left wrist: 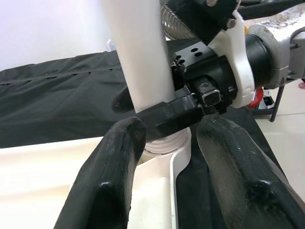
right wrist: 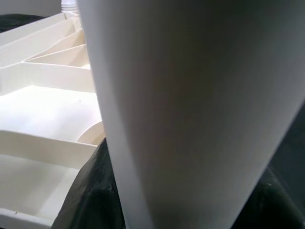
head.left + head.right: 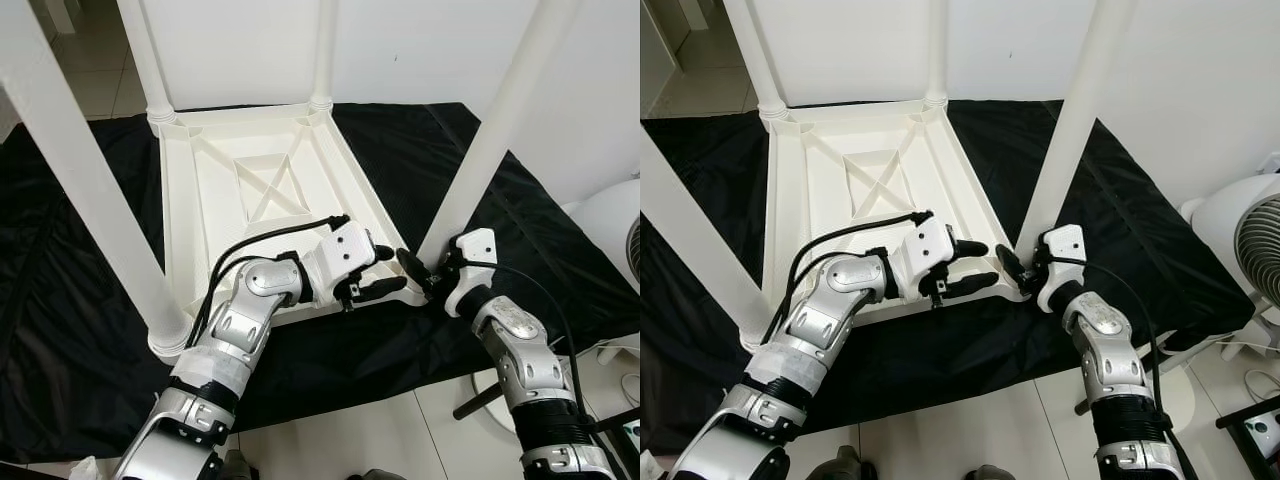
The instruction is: Building children table
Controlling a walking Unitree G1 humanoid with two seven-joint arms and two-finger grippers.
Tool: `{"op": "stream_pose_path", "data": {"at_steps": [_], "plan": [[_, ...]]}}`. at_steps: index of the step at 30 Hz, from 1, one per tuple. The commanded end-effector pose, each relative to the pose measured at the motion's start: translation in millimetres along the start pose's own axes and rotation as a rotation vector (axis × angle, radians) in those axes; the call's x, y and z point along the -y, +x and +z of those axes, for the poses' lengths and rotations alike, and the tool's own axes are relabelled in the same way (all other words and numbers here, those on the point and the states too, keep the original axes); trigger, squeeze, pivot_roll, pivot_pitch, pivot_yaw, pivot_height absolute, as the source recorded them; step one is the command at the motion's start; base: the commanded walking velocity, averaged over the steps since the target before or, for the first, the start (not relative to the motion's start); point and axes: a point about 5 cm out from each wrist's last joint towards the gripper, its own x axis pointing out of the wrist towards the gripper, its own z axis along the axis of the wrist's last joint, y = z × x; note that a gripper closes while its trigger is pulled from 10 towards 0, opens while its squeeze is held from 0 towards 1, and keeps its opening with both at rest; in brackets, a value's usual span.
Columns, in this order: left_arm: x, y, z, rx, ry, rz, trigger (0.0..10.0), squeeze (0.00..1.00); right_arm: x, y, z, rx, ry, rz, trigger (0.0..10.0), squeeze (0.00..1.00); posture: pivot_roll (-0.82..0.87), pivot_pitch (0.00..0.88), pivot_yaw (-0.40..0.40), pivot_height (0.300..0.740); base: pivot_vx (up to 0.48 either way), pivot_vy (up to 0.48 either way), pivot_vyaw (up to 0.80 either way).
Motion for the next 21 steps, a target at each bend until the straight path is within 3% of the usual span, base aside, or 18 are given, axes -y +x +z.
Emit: {"op": "stream_pose_path", "data": {"at_steps": [1,2,4,5,11,18,21], "plan": [[-4.7,2.2,3.3,0.005,0.023,0.091,10.0,0.00,-5.1,-4.2,-14.8,-0.064,0.022,0.039,0.0,0.00,0.01,0.000,-0.042,0.740,0.000,0.000,0.00],[-4.5,2.5,3.2,0.006,0.022,0.089,10.0,0.00,-4.1,-5.4,-15.1,-0.060,0.017,0.016,2.6,0.00,0.01,0.000,-0.042,0.740,0.000,0.000,0.00],[-4.5,2.5,3.2,0.006,0.022,0.089,10.0,0.00,-4.1,-5.4,-15.1,-0.060,0.017,0.016,2.6,0.00,0.01,0.000,-0.042,0.740,0.000,0.000,0.00],[-3.6,2.5,1.1,0.000,0.020,0.084,10.0,0.00,-0.1,-5.7,-14.4,-0.053,0.025,-0.071,10.0,0.00,0.00,0.000,-0.039,0.740,0.000,0.000,0.00],[-1.9,0.8,-5.4,-0.022,0.017,0.076,10.0,0.00,4.7,-4.6,-12.1,-0.045,0.043,-0.208,10.0,0.00,0.00,0.000,-0.037,0.740,0.000,0.000,0.00],[2.7,-8.9,-12.1,-0.033,0.021,0.035,10.0,0.00,-4.3,-0.6,-4.7,-0.017,0.112,-0.480,10.0,0.00,0.00,0.000,-0.041,0.740,0.000,0.000,0.00],[2.5,-9.4,-12.4,-0.036,0.024,0.035,10.0,0.00,-4.7,-0.7,-4.3,-0.018,0.121,-0.515,10.0,0.00,0.00,0.000,-0.041,0.740,0.000,0.000,0.00]]}}
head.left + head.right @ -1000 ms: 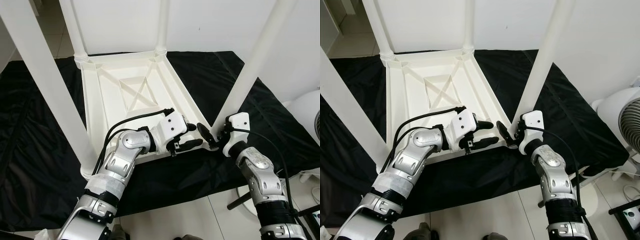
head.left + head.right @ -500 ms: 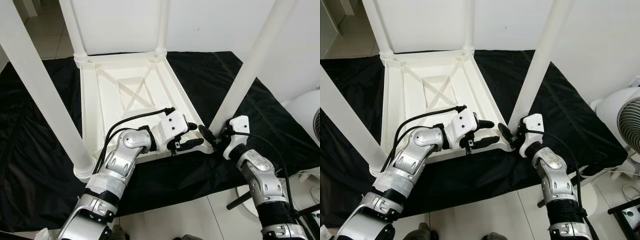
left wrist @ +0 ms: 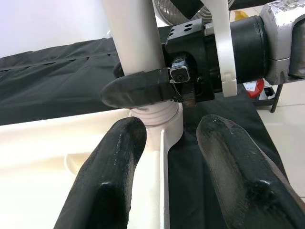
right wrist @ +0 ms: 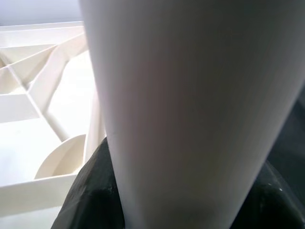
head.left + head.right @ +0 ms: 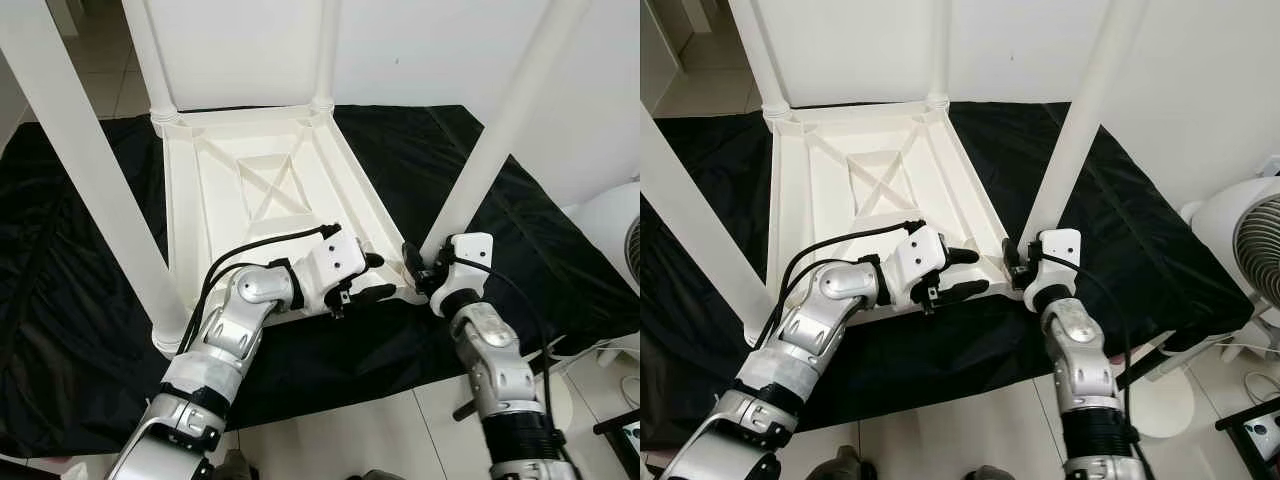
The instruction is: Building children table
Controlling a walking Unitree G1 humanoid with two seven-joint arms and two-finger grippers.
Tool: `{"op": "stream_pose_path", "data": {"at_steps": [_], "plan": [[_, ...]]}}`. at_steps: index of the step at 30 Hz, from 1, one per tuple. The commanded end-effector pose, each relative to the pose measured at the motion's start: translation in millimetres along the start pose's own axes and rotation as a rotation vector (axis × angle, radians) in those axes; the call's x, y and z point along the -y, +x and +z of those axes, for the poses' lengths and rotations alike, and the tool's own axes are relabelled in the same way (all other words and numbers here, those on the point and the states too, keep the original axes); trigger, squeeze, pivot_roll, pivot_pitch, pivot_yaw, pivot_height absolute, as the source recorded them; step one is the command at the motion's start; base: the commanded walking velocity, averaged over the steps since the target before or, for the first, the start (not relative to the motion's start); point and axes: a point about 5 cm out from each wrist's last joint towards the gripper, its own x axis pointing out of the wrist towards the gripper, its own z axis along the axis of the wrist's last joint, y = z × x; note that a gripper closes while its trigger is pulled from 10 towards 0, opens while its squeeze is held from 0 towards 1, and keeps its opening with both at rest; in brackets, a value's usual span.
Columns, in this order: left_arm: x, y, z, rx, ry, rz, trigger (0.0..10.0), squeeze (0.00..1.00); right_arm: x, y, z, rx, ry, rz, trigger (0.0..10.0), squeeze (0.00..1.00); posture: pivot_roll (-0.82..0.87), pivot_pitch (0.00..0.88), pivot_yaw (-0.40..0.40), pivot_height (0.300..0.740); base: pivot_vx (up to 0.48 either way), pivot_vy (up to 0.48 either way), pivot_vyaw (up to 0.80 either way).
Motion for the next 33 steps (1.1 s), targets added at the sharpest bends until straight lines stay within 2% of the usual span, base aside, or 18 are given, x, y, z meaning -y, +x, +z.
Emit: {"op": "stream_pose_path", "data": {"at_steps": [1,2,5,6,7,10,20,21,26,29,33], "plan": [[-1.3,0.5,1.9,0.004,0.024,0.037,10.0,0.00,11.8,-3.0,-4.6,-0.033,0.010,-0.099,10.0,0.00,0.00,0.000,-0.041,0.740,0.000,0.000,0.00],[-1.4,-0.1,1.4,0.002,0.025,0.037,10.0,0.00,8.5,-3.8,-4.8,-0.035,0.031,-0.160,10.0,0.00,0.00,0.000,-0.042,0.740,0.000,0.000,0.00],[-1.1,-0.3,0.8,0.000,0.025,0.037,10.0,0.00,1.7,-4.7,-4.6,-0.033,0.046,-0.216,10.0,0.00,0.00,0.000,-0.040,0.740,0.000,0.000,0.00],[-0.4,-0.3,0.8,0.000,0.025,0.037,10.0,0.00,-5.4,-6.2,-5.1,-0.033,0.065,-0.268,10.0,0.00,0.00,0.000,-0.038,0.740,0.000,0.000,0.00],[-0.4,-0.3,0.8,0.000,0.025,0.037,10.0,0.00,-5.4,-6.2,-5.1,-0.033,0.065,-0.268,10.0,0.00,0.00,0.000,-0.038,0.740,0.000,0.000,0.00],[-0.3,-0.3,1.3,0.003,0.023,0.039,10.0,0.00,-19.9,-6.9,-3.9,-0.034,0.090,-0.284,10.0,0.00,0.00,0.000,-0.034,0.740,0.000,0.000,0.00],[-2.1,0.2,2.0,0.003,0.025,0.049,10.0,0.00,-16.6,-5.0,0.7,-0.033,0.069,-0.288,10.0,0.00,0.00,0.000,-0.041,0.740,0.000,0.000,0.00],[-2.4,0.0,2.1,0.003,0.025,0.052,10.0,0.00,-16.2,-5.1,2.0,-0.029,0.067,-0.284,10.0,1.00,0.00,0.000,-0.042,0.740,0.000,0.000,0.00],[-4.5,-1.0,3.2,0.006,0.022,0.071,10.0,0.00,-8.9,-9.3,7.9,0.003,0.024,-0.194,10.0,1.00,0.00,0.000,-0.045,0.740,0.000,0.000,0.00],[-5.6,-0.6,4.5,0.009,0.021,0.078,10.0,0.00,2.0,-12.4,8.0,-0.015,0.000,-0.108,10.0,1.00,0.00,0.000,-0.041,0.740,0.000,0.000,0.00],[-5.7,-0.3,4.8,0.010,0.021,0.078,10.0,0.00,6.0,-12.7,8.1,-0.021,-0.015,-0.086,10.0,1.00,0.00,0.000,-0.041,0.740,0.000,0.000,0.00]]}}
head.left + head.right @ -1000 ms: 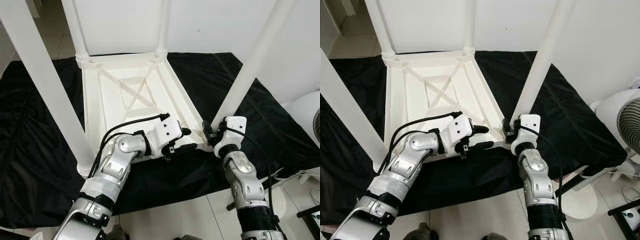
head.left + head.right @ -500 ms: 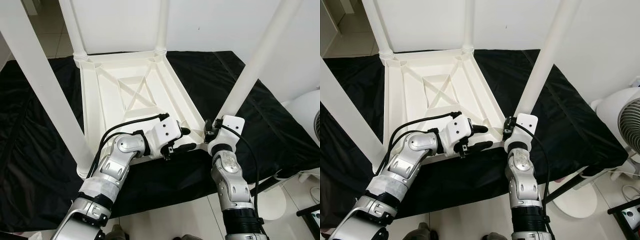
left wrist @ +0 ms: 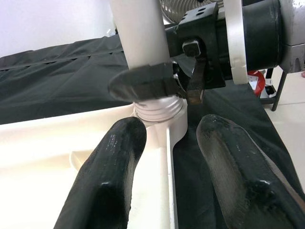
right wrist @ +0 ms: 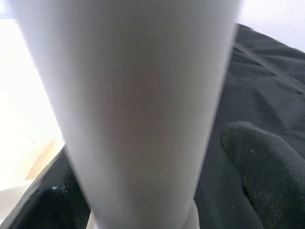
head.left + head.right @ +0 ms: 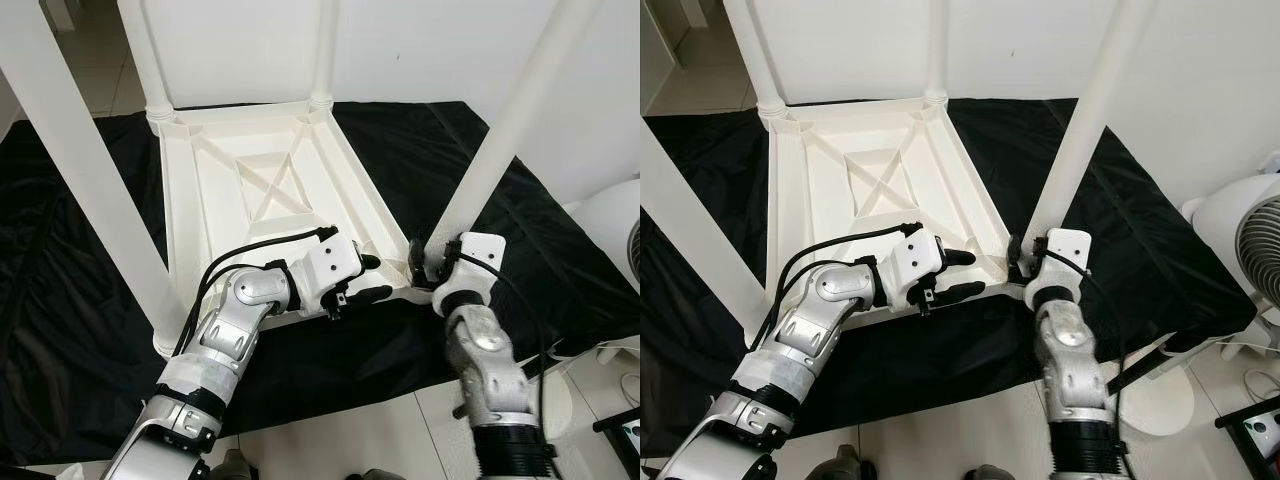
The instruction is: Building children table
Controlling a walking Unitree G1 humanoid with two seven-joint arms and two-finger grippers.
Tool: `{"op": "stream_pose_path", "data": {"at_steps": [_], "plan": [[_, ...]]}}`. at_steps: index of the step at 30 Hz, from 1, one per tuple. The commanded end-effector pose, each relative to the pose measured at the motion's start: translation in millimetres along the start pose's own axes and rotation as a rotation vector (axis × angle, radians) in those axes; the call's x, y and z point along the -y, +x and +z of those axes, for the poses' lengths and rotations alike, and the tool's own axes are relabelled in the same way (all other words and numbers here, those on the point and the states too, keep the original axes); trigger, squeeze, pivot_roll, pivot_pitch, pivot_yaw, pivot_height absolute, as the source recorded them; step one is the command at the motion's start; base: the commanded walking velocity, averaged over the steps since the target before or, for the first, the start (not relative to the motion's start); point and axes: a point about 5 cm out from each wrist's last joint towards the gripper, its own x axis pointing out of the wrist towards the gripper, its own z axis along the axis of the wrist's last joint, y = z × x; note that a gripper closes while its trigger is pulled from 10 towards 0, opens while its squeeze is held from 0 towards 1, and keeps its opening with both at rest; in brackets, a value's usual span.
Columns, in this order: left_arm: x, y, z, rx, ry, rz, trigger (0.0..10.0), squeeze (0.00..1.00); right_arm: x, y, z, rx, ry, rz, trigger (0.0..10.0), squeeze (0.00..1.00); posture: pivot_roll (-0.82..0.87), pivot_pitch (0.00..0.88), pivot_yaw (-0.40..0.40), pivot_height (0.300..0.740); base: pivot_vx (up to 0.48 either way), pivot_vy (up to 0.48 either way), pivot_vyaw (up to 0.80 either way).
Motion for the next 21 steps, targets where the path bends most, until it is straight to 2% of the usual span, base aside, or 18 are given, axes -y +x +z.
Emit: {"op": "stream_pose_path", "data": {"at_steps": [1,2,4,6,9,16,17,18,20,21], "plan": [[-5.2,1.8,4.5,0.009,0.009,0.078,10.0,0.00,5.9,-0.6,-0.6,-0.008,-0.008,0.043,10.0,0.00,-0.01,0.000,-0.036,0.740,0.000,0.000,0.00],[-5.2,2.4,5.3,0.012,0.009,0.078,10.0,0.00,8.0,0.5,1.0,0.008,-0.033,0.137,10.0,0.00,-0.01,0.001,-0.035,0.740,0.000,0.000,0.00],[-5.2,2.4,5.3,0.012,0.009,0.078,10.0,0.00,8.0,0.5,1.0,0.008,-0.033,0.137,10.0,0.00,-0.01,0.001,-0.035,0.740,0.000,0.000,0.00],[-5.8,3.4,6.2,0.015,0.011,0.076,10.0,0.00,11.3,3.9,2.9,0.027,-0.075,0.259,10.0,0.00,-0.01,0.000,-0.031,0.740,0.000,0.000,0.00],[-6.1,3.6,6.3,0.015,0.011,0.076,10.0,0.00,12.3,5.3,2.9,0.026,-0.079,0.282,10.0,0.00,-0.01,0.000,-0.031,0.740,0.000,0.000,0.00],[-8.5,4.6,9.1,0.021,0.013,0.084,10.0,0.00,13.5,17.9,0.7,-0.008,-0.155,0.441,10.0,0.00,0.00,0.000,-0.031,0.740,0.000,0.000,0.00],[-8.5,4.8,9.3,0.022,0.013,0.085,10.0,0.00,12.9,19.4,0.7,-0.014,-0.156,0.473,9.2,0.00,0.00,0.000,-0.030,0.740,0.000,0.000,0.00],[-8.6,5.0,9.4,0.023,0.013,0.086,10.0,0.00,11.8,21.0,-0.1,-0.026,-0.148,0.508,0.4,0.00,0.00,0.000,-0.031,0.740,0.000,0.000,0.00],[-8.6,5.0,9.4,0.023,0.013,0.086,10.0,0.00,11.8,21.0,-0.1,-0.026,-0.148,0.508,0.4,0.00,0.00,0.000,-0.031,0.740,0.000,0.000,0.00],[-8.9,5.3,9.8,0.024,0.013,0.088,10.0,0.00,11.5,22.7,-1.4,-0.043,-0.146,0.542,0.0,0.00,0.01,0.000,-0.032,0.740,0.000,0.000,0.00]]}}
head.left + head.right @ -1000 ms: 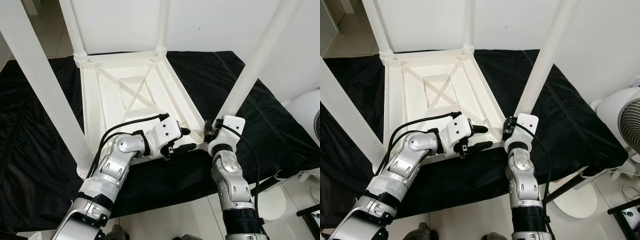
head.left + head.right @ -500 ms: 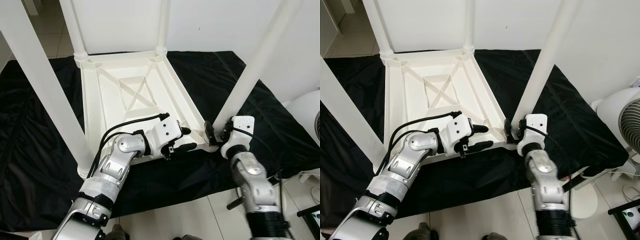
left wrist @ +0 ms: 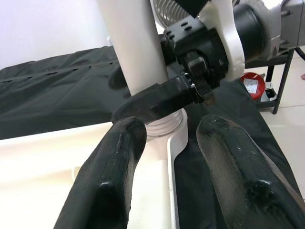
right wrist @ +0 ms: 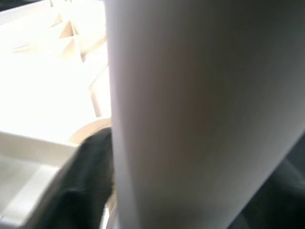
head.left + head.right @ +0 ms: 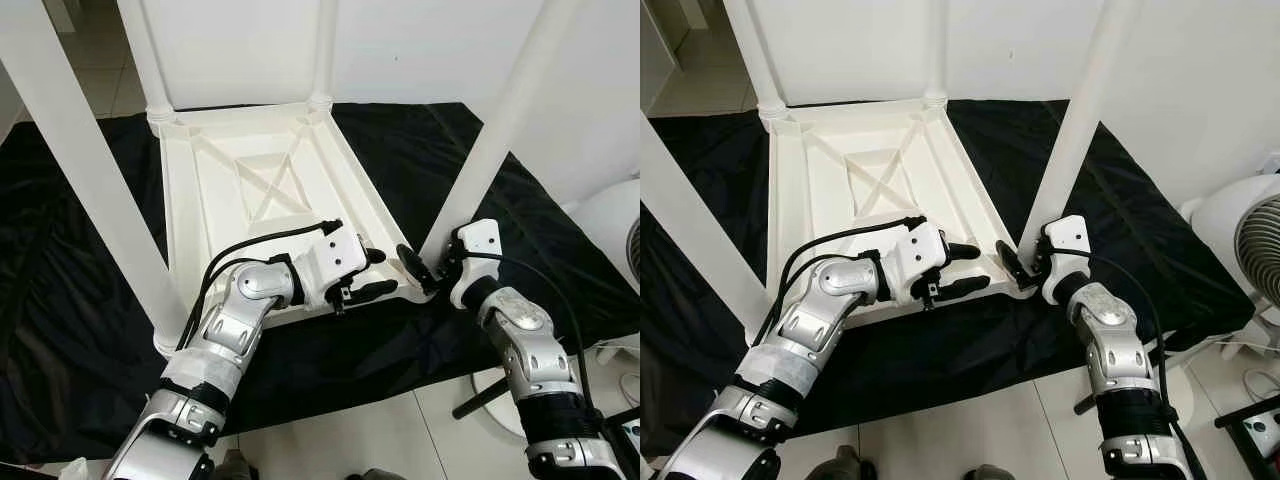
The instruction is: Building children table
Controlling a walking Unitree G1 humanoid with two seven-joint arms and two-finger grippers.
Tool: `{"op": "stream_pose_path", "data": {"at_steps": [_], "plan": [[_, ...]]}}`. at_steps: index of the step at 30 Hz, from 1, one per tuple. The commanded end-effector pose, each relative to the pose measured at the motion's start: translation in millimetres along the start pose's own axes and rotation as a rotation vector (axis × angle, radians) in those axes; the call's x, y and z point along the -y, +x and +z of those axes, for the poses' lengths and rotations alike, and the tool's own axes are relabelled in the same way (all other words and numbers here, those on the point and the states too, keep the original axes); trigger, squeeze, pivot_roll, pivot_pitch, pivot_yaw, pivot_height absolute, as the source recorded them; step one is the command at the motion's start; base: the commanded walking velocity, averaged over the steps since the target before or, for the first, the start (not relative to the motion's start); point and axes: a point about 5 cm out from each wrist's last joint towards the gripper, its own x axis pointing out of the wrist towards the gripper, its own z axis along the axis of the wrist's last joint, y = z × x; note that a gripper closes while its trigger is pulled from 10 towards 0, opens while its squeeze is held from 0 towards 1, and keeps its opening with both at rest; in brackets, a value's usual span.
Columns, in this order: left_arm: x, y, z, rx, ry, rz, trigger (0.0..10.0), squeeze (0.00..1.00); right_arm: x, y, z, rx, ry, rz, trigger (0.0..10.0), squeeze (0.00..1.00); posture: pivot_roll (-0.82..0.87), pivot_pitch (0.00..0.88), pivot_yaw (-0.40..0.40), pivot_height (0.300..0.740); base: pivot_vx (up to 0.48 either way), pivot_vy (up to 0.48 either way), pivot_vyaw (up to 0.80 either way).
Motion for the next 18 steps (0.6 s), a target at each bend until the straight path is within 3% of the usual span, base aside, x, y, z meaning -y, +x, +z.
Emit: {"op": "stream_pose_path", "data": {"at_steps": [1,12,13,14,15,18], "plan": [[-5.8,1.3,2.8,0.005,0.000,0.091,10.0,0.00,-0.3,3.8,-2.9,-0.029,-0.003,0.056,0.0,0.00,0.01,0.000,-0.035,0.740,0.000,0.000,0.00],[-6.0,1.3,3.6,0.008,0.001,0.095,10.0,0.00,1.9,0.7,-12.4,-0.050,0.000,0.087,0.0,0.00,0.01,0.000,-0.036,0.740,0.000,0.000,0.00],[-5.8,1.4,3.6,0.008,0.001,0.095,10.0,0.00,2.8,0.4,-12.1,-0.041,0.006,0.063,7.9,0.00,0.01,0.000,-0.036,0.740,0.000,0.000,0.00],[-5.7,1.5,3.6,0.008,0.001,0.094,10.0,0.00,3.8,0.5,-11.9,-0.033,0.011,0.049,7.9,0.00,0.01,0.000,-0.036,0.740,0.000,0.000,0.00],[-5.7,1.7,3.6,0.008,0.000,0.094,10.0,0.00,4.9,1.0,-9.9,-0.015,0.027,0.008,10.0,0.00,0.00,0.000,-0.035,0.740,0.000,0.000,0.00],[-5.6,1.9,3.7,0.009,0.000,0.093,10.0,0.00,5.7,1.2,-8.5,-0.003,0.038,-0.021,10.0,0.00,0.01,0.000,-0.036,0.740,0.000,0.000,0.00]]}}
